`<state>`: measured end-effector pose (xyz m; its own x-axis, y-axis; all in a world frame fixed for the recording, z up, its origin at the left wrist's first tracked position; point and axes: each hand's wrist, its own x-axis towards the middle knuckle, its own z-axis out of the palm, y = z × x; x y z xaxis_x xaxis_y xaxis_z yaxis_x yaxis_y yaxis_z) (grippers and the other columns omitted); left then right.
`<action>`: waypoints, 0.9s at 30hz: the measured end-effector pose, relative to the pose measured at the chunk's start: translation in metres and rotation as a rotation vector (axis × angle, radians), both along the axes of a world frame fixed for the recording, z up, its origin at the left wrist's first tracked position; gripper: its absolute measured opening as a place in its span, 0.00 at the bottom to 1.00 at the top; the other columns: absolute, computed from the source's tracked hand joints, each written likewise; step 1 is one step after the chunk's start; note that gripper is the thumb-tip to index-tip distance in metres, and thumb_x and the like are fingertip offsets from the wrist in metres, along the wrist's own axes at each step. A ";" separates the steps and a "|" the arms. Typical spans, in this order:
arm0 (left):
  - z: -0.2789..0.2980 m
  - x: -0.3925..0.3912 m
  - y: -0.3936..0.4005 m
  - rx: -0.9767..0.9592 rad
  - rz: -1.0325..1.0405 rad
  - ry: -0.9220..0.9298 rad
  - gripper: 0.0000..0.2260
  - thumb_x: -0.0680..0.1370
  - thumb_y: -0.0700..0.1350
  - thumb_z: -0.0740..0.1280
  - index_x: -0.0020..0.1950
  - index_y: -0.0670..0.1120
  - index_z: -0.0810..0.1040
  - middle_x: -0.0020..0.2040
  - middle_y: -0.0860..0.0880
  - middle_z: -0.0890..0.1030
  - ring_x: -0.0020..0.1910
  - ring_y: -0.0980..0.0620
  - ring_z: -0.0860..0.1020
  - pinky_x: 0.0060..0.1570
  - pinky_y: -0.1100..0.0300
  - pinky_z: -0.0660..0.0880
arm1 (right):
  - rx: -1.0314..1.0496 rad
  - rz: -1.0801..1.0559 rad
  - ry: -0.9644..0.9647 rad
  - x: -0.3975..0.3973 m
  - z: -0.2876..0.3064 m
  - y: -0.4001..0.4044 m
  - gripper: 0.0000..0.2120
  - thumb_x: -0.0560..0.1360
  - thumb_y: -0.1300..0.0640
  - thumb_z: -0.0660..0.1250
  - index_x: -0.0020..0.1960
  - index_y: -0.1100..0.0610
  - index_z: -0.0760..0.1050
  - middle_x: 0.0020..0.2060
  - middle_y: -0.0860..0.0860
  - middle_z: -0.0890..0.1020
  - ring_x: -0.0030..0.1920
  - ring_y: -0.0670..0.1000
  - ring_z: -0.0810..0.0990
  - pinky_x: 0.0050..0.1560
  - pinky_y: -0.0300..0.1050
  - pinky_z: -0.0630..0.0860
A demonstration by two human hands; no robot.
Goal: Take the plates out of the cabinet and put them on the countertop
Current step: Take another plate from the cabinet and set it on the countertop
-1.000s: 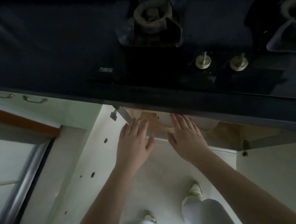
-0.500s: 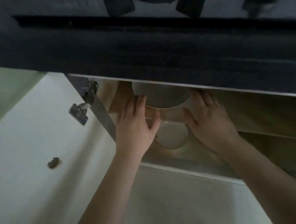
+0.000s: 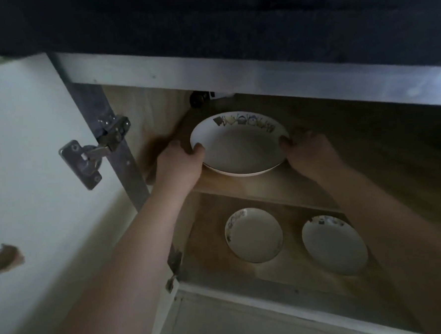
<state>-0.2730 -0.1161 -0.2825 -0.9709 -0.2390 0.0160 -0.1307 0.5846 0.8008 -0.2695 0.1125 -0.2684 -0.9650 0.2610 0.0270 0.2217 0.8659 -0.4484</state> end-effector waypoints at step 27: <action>0.075 0.138 -0.012 0.220 0.033 -0.390 0.10 0.77 0.40 0.59 0.55 0.43 0.76 0.38 0.43 0.82 0.23 0.55 0.79 0.21 0.64 0.71 | -0.317 0.019 -0.212 0.128 0.078 -0.005 0.12 0.81 0.58 0.58 0.63 0.57 0.72 0.35 0.50 0.79 0.28 0.44 0.79 0.20 0.30 0.68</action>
